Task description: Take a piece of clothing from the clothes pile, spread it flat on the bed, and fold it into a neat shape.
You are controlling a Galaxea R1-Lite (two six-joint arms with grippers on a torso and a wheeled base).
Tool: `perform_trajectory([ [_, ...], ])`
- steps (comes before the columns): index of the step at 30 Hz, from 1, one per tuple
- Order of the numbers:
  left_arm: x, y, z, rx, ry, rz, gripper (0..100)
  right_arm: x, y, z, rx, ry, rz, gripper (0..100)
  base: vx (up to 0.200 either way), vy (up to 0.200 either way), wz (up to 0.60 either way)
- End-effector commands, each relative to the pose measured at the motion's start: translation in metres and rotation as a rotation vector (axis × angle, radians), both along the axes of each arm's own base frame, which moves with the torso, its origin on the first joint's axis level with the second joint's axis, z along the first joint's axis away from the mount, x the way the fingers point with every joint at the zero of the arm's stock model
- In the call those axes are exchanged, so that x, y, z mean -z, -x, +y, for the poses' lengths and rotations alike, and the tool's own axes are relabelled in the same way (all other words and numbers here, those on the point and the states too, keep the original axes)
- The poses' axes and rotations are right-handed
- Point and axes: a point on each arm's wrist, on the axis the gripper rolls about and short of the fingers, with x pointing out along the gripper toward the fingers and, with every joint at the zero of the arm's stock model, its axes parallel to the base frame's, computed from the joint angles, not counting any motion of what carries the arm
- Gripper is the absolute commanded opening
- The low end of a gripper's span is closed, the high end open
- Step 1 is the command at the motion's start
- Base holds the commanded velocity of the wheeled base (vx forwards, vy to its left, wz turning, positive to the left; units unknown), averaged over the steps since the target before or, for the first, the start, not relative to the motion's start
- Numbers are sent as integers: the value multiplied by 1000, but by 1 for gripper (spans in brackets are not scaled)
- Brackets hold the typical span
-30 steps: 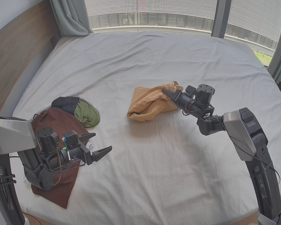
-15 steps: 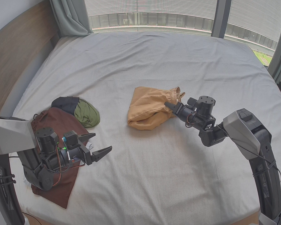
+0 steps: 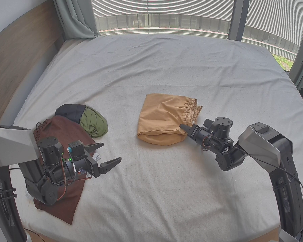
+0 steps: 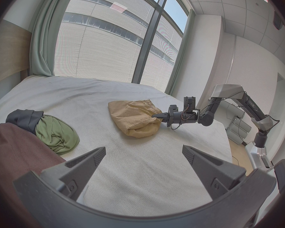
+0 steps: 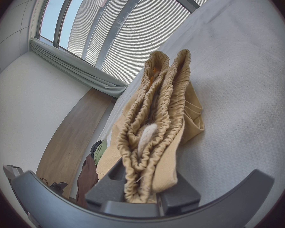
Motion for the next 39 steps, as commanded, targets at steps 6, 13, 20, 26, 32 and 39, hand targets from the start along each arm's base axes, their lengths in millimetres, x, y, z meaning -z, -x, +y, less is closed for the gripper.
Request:
perform_trajectory([
  [6, -1, 0, -1, 3, 0, -2, 100, 5, 2, -1, 12, 2, 7, 0, 0, 0, 0],
  [13, 0, 0, -1, 5, 0, 0, 100, -2, 8, -4, 22, 3, 5, 100, 0, 0, 0],
  [20, 0, 1, -2, 5, 0, 0, 100, -38, 29, -18, 35, 22, -23, 100, 0, 0, 0],
  [26, -4, 1, -2, 5, 3, -11, 100, -72, 37, -53, 101, 47, -96, 100, 0, 0, 0],
  [32, -5, 1, -2, 6, 4, -13, 100, -90, 42, -54, 97, 39, -131, 100, 0, 0, 0],
  [39, -7, 1, -3, 7, 6, -19, 100, -96, 36, -25, 41, 18, -168, 100, 0, 0, 0],
])
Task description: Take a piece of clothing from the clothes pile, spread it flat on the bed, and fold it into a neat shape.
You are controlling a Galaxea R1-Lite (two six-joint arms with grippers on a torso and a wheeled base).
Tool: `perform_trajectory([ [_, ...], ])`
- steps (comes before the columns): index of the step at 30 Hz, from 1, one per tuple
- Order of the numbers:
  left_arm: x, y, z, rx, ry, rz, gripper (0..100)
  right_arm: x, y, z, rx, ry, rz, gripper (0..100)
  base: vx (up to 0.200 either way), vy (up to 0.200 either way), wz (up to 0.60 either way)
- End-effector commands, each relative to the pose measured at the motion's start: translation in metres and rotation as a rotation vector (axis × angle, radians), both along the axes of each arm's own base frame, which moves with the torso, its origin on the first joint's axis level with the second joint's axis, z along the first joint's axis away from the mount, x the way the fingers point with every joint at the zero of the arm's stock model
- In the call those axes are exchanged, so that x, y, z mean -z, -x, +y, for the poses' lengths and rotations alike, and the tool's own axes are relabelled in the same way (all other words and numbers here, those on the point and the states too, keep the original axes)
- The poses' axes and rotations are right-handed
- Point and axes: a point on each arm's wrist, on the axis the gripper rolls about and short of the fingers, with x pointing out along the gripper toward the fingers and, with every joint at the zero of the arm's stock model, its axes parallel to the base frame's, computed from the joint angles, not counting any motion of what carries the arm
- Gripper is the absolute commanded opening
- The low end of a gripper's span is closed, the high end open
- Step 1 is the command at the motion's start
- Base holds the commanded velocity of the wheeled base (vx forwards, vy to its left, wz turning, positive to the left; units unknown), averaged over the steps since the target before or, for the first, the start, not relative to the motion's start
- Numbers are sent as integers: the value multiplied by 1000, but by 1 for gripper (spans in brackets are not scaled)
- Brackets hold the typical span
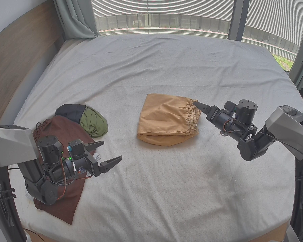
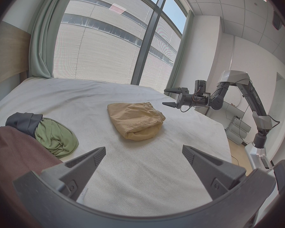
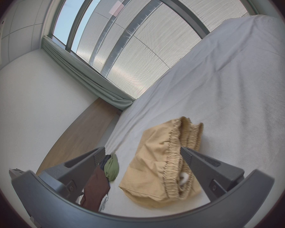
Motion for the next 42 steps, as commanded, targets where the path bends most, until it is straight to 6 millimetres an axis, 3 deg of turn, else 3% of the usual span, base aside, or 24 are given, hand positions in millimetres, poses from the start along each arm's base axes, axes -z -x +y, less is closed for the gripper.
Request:
perform_trajectory([
  [1, -2, 0, 0, 0, 1, -5, 100, -2, -8, 23, -43, -11, -30, 100, 0, 0, 0],
  [8, 0, 0, 0, -1, 1, -1, 100, 20, -24, 43, -71, -2, 4, 100, 0, 0, 0],
  [16, 0, 0, 0, -2, 3, 2, 100, 49, -32, 46, -71, 11, 48, 100, 0, 0, 0],
  [20, 1, 0, 0, -2, 2, 6, 100, 73, -33, 47, -69, 29, 87, 100, 0, 0, 0],
  [25, 1, -1, 1, -3, 2, 6, 100, 76, -33, 47, -69, 27, 88, 100, 0, 0, 0],
  [33, -10, 8, -11, 33, 11, -17, 100, 44, -25, 46, -66, 12, 46, 100, 0, 0, 0],
  [34, -10, 9, -11, 31, 11, -17, 100, 33, -20, 44, -52, 8, 31, 100, 0, 0, 0],
  [42, -20, 15, -9, 33, 15, -35, 100, -3, 11, 30, -32, -3, -24, 100, 0, 0, 0],
])
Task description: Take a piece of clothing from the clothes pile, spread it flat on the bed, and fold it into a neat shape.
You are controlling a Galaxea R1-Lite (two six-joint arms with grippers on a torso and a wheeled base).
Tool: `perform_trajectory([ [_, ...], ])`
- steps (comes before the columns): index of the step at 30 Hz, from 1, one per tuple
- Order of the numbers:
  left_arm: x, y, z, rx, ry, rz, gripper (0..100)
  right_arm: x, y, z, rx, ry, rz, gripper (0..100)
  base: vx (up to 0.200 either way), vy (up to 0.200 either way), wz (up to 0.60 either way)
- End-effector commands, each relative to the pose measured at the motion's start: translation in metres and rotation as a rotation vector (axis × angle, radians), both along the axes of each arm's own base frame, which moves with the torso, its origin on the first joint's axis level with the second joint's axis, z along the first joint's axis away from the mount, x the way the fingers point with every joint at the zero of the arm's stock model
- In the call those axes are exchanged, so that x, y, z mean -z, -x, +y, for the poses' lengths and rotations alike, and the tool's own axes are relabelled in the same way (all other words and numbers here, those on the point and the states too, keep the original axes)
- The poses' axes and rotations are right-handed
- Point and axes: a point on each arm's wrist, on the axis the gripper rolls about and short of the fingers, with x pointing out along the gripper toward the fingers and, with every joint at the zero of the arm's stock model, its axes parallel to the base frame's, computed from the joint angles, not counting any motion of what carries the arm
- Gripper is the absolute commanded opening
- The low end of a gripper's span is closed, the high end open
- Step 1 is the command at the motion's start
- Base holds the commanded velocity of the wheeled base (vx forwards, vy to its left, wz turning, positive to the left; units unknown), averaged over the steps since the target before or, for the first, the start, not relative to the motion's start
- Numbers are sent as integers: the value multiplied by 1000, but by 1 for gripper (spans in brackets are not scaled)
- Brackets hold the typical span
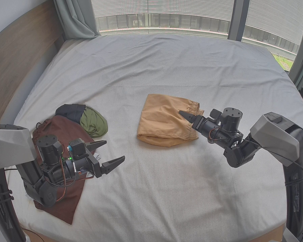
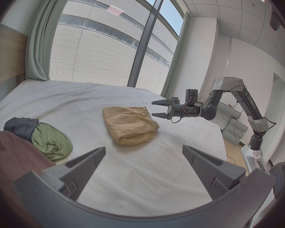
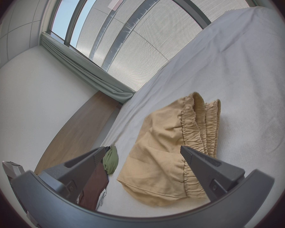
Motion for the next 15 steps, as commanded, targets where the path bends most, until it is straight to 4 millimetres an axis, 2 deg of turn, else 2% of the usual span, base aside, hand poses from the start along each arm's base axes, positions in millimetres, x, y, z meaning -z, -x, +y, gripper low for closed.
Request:
perform_trajectory([
  [1, -9, 6, 0, 4, 5, -20, 100, -41, 22, -11, 12, -16, -63, 100, 0, 0, 0],
  [9, -20, 12, -1, 16, 12, -48, 100, -81, 55, -23, 18, 18, -139, 100, 0, 0, 0],
  [12, -32, 25, -9, 55, 19, -73, 100, -99, 77, -30, 20, 67, -188, 100, 0, 0, 0],
  [15, -42, 40, -20, 107, 27, -95, 100, -107, 96, -36, 25, 118, -230, 100, 0, 0, 0],
])
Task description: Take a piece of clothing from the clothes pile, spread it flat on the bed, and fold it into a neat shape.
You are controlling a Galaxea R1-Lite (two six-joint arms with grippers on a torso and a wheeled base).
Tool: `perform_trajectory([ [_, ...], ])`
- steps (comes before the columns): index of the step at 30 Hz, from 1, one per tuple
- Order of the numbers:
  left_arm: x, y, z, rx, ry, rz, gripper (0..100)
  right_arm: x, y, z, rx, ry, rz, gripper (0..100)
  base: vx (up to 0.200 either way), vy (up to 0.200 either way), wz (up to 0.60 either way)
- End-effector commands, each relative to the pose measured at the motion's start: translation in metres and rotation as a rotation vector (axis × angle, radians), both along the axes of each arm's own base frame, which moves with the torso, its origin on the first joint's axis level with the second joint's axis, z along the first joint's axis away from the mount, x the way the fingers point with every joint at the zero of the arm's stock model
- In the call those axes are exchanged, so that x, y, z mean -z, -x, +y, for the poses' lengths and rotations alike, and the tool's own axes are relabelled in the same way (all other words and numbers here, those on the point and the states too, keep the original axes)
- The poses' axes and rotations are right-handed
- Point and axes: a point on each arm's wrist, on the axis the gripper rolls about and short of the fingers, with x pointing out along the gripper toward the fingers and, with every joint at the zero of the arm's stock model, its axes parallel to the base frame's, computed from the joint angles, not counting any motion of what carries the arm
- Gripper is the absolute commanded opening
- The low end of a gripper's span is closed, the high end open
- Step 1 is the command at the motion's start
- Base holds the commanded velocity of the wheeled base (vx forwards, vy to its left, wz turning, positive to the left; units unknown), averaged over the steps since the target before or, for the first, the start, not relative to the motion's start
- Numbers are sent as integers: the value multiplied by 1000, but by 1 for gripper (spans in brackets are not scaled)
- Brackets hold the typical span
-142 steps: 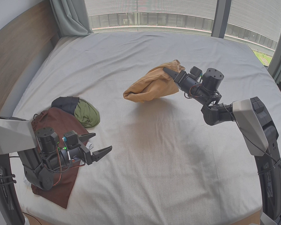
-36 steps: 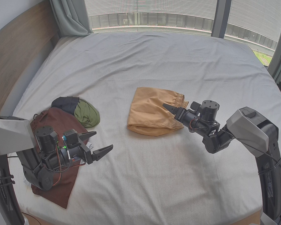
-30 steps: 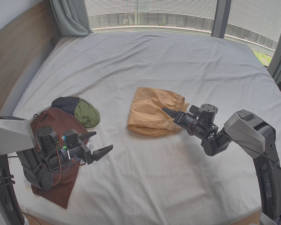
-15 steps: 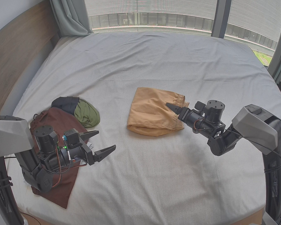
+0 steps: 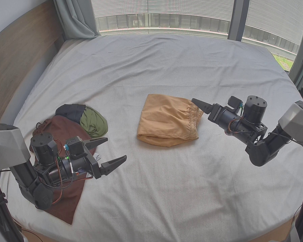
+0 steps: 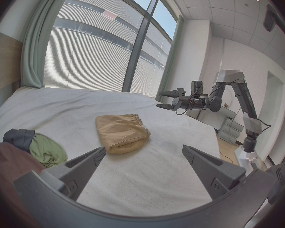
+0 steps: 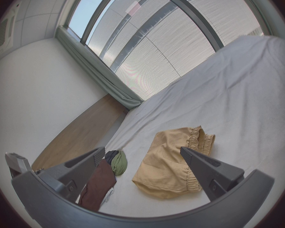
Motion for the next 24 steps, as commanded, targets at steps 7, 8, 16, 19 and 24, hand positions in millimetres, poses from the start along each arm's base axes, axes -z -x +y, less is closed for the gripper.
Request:
perform_trajectory([
  [7, -46, 66, -30, 195, 38, -111, 100, -51, 95, -38, 49, 142, -246, 100, 0, 0, 0],
  [8, -51, 73, -30, 209, 43, -124, 100, -55, 106, -43, 57, 145, -264, 100, 0, 0, 0],
  [16, -71, 142, -16, 292, 85, -186, 100, -76, 200, -74, 85, 135, -349, 100, 0, 0, 0],
  [19, -80, 160, -4, 249, 130, -213, 100, -74, 228, -82, 94, 162, -386, 100, 0, 0, 0],
  [24, -93, 175, 15, 103, 192, -258, 100, -68, 265, -93, 123, 203, -445, 100, 0, 0, 0],
])
